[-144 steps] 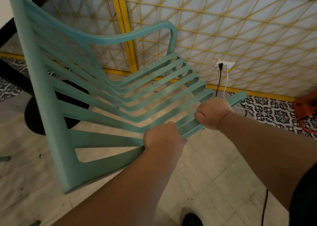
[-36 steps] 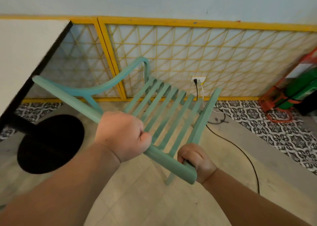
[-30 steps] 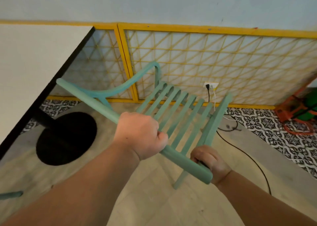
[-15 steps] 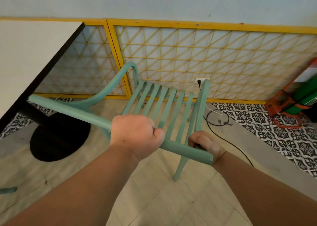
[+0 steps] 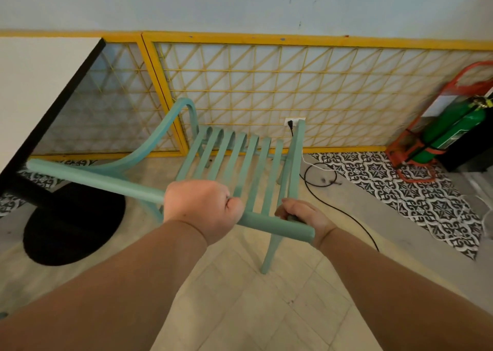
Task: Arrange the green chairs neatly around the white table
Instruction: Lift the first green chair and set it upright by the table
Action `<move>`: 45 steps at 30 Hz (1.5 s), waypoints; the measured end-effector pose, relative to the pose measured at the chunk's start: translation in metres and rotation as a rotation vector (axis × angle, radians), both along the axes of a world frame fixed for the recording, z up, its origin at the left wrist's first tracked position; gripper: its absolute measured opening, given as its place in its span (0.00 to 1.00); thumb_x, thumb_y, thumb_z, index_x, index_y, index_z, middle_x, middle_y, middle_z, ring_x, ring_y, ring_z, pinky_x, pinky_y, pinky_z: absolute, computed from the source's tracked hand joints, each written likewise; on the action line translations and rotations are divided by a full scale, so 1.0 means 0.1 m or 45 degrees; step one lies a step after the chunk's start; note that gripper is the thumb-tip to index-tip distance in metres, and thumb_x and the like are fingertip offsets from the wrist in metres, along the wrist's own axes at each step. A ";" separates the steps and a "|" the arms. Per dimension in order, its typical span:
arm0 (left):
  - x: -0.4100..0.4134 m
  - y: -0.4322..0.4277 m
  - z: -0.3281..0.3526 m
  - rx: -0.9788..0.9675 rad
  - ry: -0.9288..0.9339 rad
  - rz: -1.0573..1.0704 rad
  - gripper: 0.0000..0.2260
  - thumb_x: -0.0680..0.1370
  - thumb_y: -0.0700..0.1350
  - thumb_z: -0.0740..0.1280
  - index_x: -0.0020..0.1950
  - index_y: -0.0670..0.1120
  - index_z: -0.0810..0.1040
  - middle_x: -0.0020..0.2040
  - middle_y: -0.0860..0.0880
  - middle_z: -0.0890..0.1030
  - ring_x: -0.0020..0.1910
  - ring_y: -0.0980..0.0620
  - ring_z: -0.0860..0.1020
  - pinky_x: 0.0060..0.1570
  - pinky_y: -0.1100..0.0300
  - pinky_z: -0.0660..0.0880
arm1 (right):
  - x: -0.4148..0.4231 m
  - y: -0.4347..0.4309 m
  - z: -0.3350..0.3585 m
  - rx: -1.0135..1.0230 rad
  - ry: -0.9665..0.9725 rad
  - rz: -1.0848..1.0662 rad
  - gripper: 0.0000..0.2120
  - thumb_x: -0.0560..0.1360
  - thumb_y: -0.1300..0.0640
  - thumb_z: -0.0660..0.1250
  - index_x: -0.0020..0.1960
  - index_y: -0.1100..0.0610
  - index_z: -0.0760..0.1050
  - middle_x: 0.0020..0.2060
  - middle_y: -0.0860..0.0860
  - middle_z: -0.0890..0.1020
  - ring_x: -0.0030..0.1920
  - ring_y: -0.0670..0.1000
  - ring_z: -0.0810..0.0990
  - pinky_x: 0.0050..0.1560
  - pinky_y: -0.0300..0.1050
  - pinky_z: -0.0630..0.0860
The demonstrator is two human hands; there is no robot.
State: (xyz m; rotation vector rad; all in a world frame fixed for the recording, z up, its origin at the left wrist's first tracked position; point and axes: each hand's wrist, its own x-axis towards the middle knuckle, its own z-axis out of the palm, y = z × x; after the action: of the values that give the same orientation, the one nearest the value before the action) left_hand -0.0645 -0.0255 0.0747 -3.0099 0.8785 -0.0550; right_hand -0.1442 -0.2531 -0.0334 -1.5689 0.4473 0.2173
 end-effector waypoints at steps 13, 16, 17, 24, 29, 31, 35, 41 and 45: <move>0.03 -0.03 -0.06 -0.005 -0.046 -0.075 0.25 0.73 0.58 0.44 0.36 0.48 0.77 0.31 0.50 0.75 0.32 0.49 0.73 0.32 0.56 0.61 | -0.24 0.98 1.47 -1.350 0.188 0.286 0.28 0.83 0.35 0.45 0.44 0.50 0.77 0.39 0.47 0.80 0.43 0.52 0.80 0.43 0.47 0.75; 0.04 0.02 -0.08 -0.052 -0.039 -0.113 0.28 0.69 0.56 0.38 0.36 0.50 0.77 0.31 0.50 0.76 0.33 0.48 0.73 0.32 0.55 0.59 | -0.20 1.06 1.29 -1.627 0.176 0.200 0.27 0.83 0.39 0.43 0.37 0.50 0.71 0.32 0.47 0.76 0.33 0.50 0.76 0.33 0.45 0.73; 0.05 0.03 -0.06 -0.062 -0.023 -0.111 0.26 0.70 0.55 0.39 0.35 0.50 0.76 0.31 0.50 0.76 0.33 0.49 0.73 0.32 0.55 0.59 | -0.19 1.04 1.28 -1.607 0.189 0.186 0.27 0.83 0.39 0.43 0.37 0.50 0.71 0.31 0.47 0.76 0.32 0.49 0.75 0.32 0.44 0.72; 0.20 0.17 0.26 -0.245 0.482 -0.174 0.11 0.79 0.52 0.58 0.40 0.51 0.75 0.39 0.52 0.78 0.39 0.50 0.77 0.36 0.55 0.71 | -0.19 1.04 1.30 -1.675 0.212 0.214 0.26 0.83 0.42 0.44 0.39 0.49 0.75 0.32 0.46 0.77 0.32 0.48 0.77 0.34 0.45 0.78; 0.86 0.95 0.30 0.090 0.207 -0.119 0.26 0.75 0.68 0.49 0.41 0.53 0.80 0.39 0.55 0.80 0.43 0.52 0.78 0.48 0.51 0.76 | -0.16 1.08 1.29 -1.717 0.192 0.168 0.25 0.83 0.42 0.45 0.42 0.49 0.77 0.32 0.46 0.77 0.34 0.50 0.78 0.36 0.46 0.78; 0.90 1.07 0.15 0.151 0.218 0.011 0.29 0.77 0.68 0.48 0.38 0.51 0.81 0.34 0.52 0.79 0.38 0.52 0.78 0.42 0.54 0.77 | -0.15 1.08 1.29 -1.710 0.175 0.152 0.25 0.83 0.42 0.45 0.43 0.48 0.78 0.33 0.46 0.78 0.35 0.49 0.78 0.36 0.45 0.78; 0.90 0.99 0.06 0.074 0.113 0.066 0.24 0.75 0.62 0.54 0.33 0.48 0.78 0.31 0.50 0.78 0.33 0.50 0.76 0.33 0.57 0.73 | -0.11 1.03 1.28 -1.733 0.163 0.156 0.26 0.83 0.42 0.45 0.44 0.49 0.79 0.33 0.46 0.78 0.35 0.49 0.78 0.36 0.45 0.76; 0.90 0.98 0.05 0.067 0.125 0.057 0.23 0.76 0.60 0.54 0.33 0.48 0.79 0.31 0.50 0.77 0.32 0.50 0.76 0.30 0.57 0.69 | -0.11 1.01 1.24 -1.755 0.144 0.147 0.26 0.82 0.42 0.45 0.41 0.50 0.78 0.32 0.47 0.78 0.34 0.49 0.77 0.34 0.44 0.76; 0.87 0.93 0.08 0.091 0.123 0.066 0.24 0.77 0.60 0.53 0.33 0.48 0.79 0.31 0.50 0.77 0.33 0.50 0.76 0.31 0.57 0.68 | -0.09 0.94 1.23 -1.771 0.140 0.158 0.25 0.82 0.42 0.46 0.39 0.50 0.75 0.32 0.47 0.77 0.34 0.50 0.77 0.35 0.45 0.77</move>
State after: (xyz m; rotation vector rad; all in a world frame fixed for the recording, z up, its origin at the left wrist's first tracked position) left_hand 0.0225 0.0678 0.0822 -2.9883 0.7899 0.1206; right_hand -0.1534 -0.1589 0.0892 -2.9596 0.6334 0.0624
